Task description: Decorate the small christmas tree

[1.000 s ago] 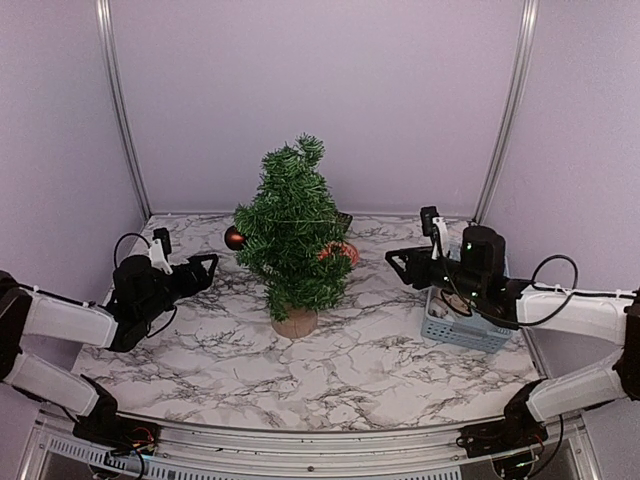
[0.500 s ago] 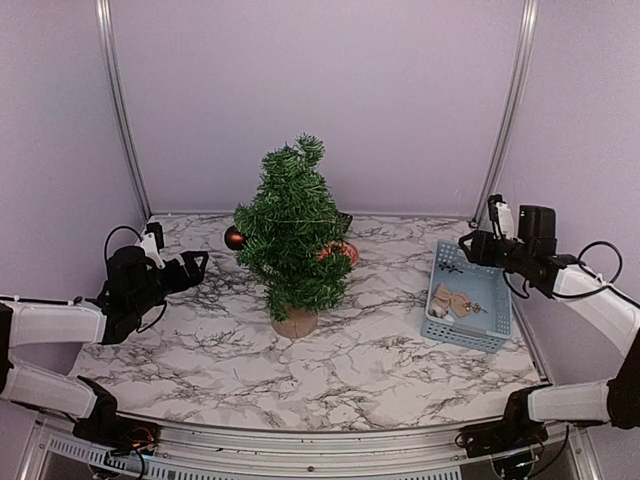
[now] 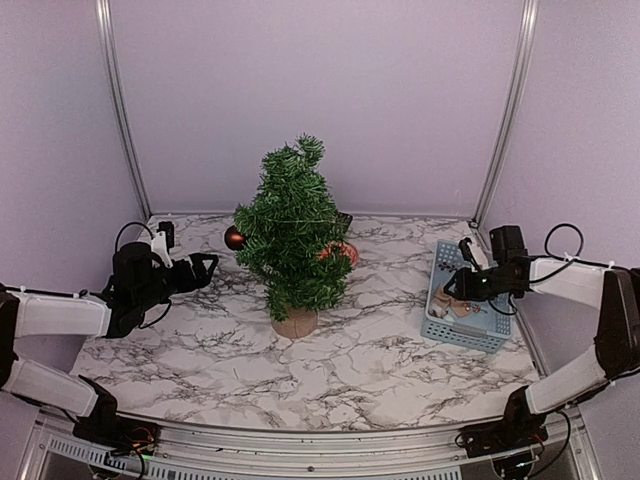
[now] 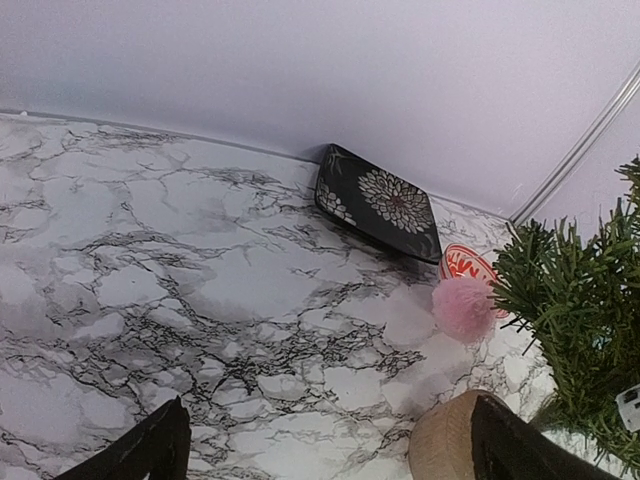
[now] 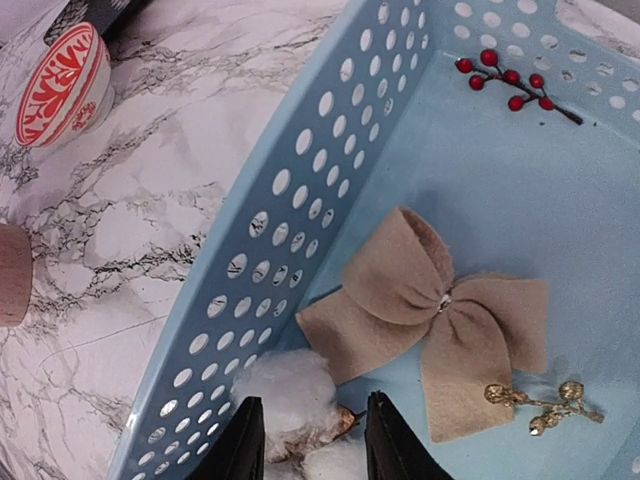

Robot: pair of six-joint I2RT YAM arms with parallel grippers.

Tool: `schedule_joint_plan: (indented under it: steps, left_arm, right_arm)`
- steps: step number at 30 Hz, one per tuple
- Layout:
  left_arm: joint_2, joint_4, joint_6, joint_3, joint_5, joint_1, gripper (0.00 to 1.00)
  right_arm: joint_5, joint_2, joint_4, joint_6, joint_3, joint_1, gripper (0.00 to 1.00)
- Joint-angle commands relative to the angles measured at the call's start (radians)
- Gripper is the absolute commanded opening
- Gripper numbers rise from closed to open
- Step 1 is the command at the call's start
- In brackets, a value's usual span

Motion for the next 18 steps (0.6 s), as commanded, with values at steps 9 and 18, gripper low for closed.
schedule_joint_plan:
  steps: [9,18]
  left_arm:
    - [0.024,-0.016,-0.005,0.039,0.021,0.002,0.99]
    - [0.026,-0.014,-0.025,0.049,0.018,0.002,0.99]
  right_arm:
    - [0.118,0.047,-0.072,0.020,-0.019,0.076,0.34]
    - [0.112,0.124,-0.070,0.014,0.002,0.078,0.31]
